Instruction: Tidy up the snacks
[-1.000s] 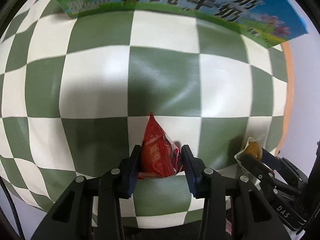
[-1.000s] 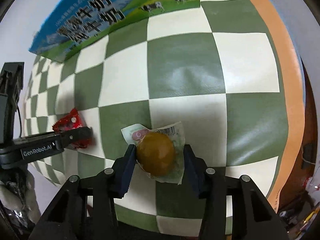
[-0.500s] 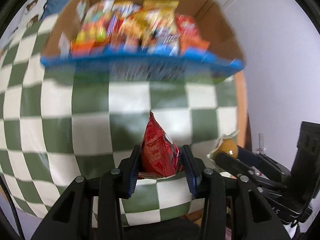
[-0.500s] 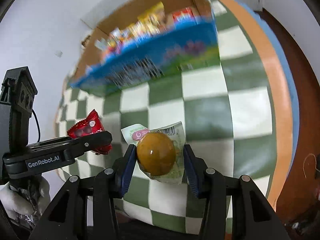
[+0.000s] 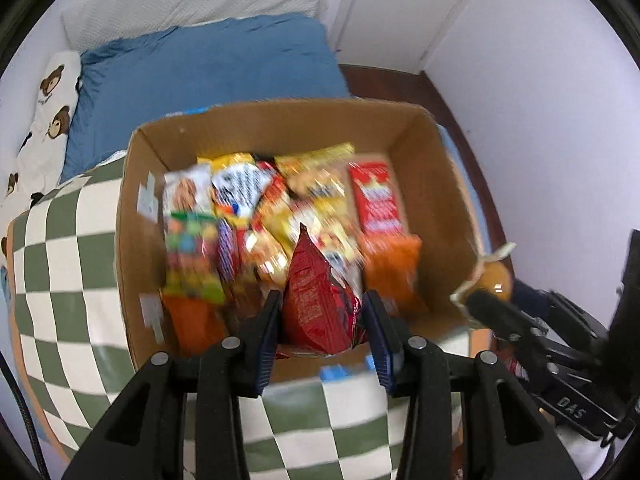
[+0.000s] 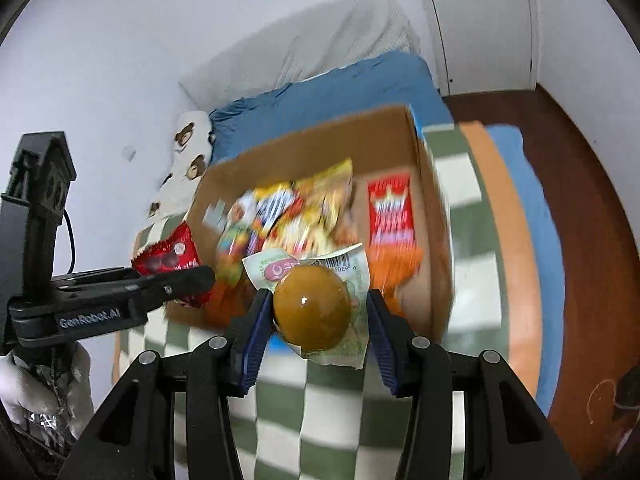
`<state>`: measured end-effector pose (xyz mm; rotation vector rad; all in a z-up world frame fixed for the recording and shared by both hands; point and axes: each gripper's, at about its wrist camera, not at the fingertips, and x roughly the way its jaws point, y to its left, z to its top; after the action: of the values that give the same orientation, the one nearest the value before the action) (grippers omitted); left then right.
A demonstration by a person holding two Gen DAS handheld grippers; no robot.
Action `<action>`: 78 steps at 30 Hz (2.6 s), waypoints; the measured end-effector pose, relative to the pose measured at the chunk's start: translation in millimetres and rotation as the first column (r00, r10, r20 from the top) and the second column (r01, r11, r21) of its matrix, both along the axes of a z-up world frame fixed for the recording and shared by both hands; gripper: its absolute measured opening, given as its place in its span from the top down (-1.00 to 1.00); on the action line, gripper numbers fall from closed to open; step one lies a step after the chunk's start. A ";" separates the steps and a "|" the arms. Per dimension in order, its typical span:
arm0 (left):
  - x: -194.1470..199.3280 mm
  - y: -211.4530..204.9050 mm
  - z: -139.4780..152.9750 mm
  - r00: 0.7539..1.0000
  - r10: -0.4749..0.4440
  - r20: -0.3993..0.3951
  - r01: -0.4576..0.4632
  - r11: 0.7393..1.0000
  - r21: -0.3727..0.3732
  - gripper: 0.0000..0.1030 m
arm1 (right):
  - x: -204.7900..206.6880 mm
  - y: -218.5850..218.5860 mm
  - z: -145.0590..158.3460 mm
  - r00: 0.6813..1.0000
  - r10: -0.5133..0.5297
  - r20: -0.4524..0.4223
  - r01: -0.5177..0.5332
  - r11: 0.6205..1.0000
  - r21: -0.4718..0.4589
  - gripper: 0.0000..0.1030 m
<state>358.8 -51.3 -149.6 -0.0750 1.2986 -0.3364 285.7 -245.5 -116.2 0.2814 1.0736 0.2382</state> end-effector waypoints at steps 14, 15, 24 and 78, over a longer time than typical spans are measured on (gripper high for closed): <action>135.7 8.4 -71.0 0.990 0.016 -0.139 0.000 0.993 0.114 0.26 | 144.9 4.1 -63.5 0.986 -0.054 -0.155 0.042 0.996 -0.083 0.04; 141.5 7.8 -76.0 0.989 0.013 -0.144 0.005 0.992 0.123 0.25 | 149.9 4.9 -68.4 0.985 -0.057 -0.162 0.043 0.995 -0.087 0.04; 157.8 16.6 -100.4 0.973 0.047 -0.225 -0.020 0.993 0.120 -0.02 | 179.5 18.8 -95.5 0.964 -0.050 -0.261 0.019 0.993 -0.120 -0.41; -174.6 56.3 112.0 0.890 0.169 0.424 -0.210 0.976 0.052 -0.89 | -120.9 33.0 106.2 0.978 0.006 0.210 0.043 0.972 -0.229 -0.93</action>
<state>184.2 5.0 -37.6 -0.0438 0.8697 -0.1099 164.8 -212.6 -9.9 0.0531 0.8796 0.1200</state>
